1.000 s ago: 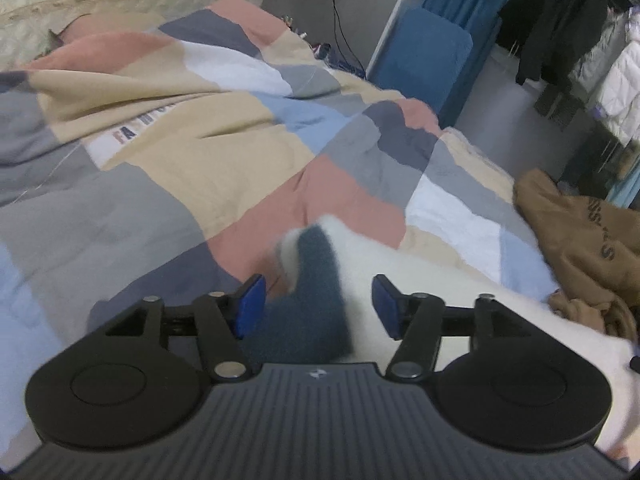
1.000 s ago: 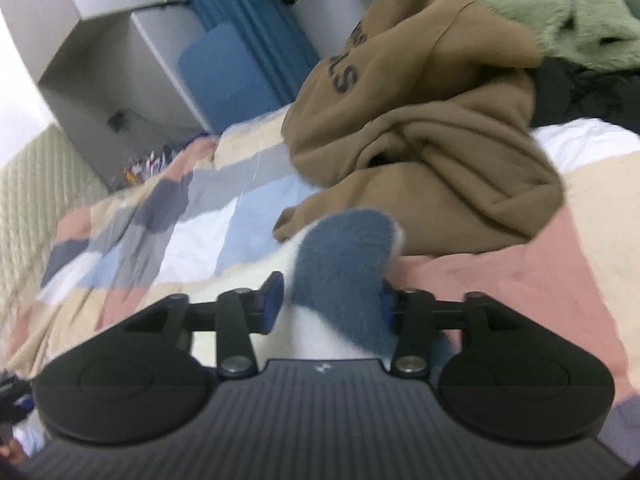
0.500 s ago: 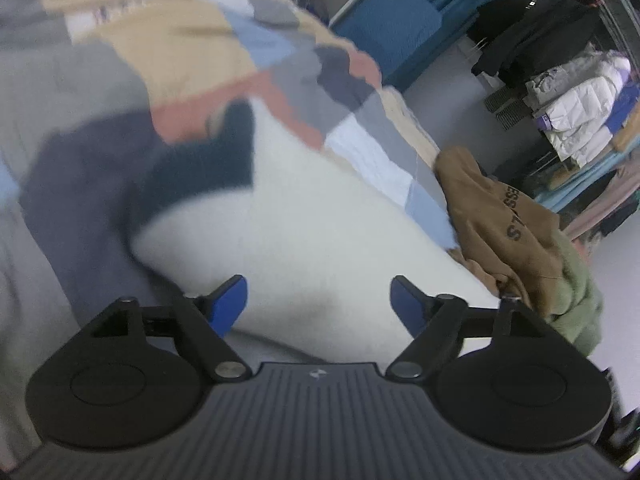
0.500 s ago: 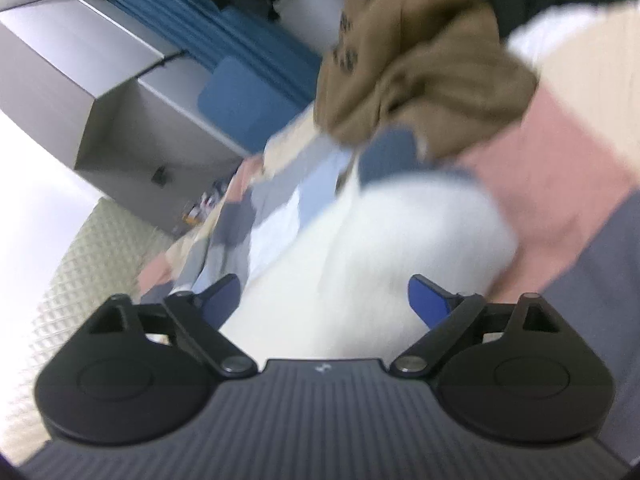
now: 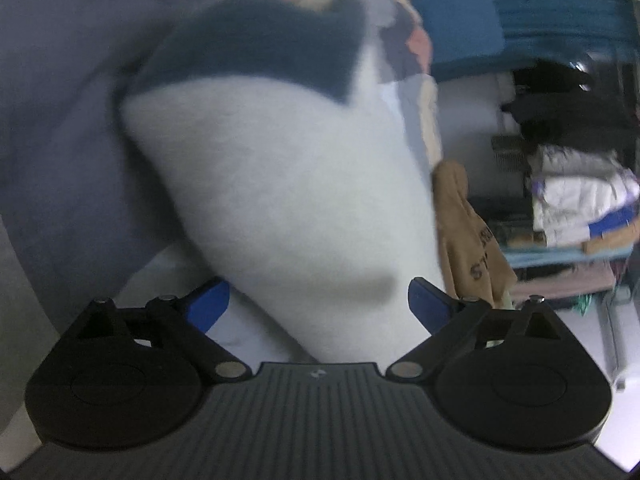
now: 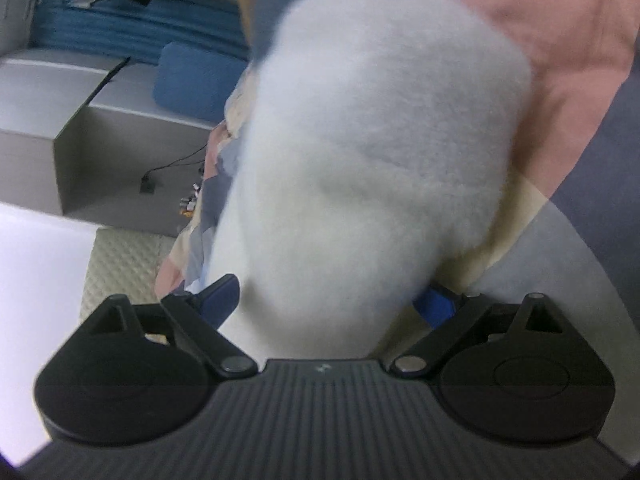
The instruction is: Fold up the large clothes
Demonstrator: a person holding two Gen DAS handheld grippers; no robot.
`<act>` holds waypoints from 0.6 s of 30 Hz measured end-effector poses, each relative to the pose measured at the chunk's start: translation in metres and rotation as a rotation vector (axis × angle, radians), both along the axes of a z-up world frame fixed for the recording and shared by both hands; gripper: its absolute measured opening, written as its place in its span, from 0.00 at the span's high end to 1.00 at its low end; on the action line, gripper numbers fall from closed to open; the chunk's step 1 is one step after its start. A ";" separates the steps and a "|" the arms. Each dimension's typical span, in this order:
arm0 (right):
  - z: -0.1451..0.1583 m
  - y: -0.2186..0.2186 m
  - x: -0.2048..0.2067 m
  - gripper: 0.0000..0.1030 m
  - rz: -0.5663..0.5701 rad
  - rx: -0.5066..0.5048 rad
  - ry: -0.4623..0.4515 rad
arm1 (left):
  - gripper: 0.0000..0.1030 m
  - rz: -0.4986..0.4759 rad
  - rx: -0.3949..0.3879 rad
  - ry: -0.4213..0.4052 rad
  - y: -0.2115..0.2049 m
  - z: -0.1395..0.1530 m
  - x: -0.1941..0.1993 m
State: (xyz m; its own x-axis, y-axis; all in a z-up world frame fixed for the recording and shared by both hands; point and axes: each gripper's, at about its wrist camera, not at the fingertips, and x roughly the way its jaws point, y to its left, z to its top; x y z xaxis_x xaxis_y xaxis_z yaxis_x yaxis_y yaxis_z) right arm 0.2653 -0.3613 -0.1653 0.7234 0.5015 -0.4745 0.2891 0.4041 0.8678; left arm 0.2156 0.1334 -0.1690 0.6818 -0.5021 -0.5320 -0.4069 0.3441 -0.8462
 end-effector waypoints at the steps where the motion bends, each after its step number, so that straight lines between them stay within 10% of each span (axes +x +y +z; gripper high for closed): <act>1: -0.002 0.000 0.003 0.07 -0.002 0.013 -0.002 | 0.05 0.010 -0.020 0.013 0.001 -0.006 0.001; 12: 0.013 0.000 -0.005 0.07 -0.016 0.074 -0.132 | 0.06 0.184 -0.148 -0.069 0.013 -0.025 0.005; 18: -0.002 -0.001 0.011 0.08 -0.027 0.031 -0.063 | 0.22 0.198 -0.034 -0.063 0.013 -0.021 0.009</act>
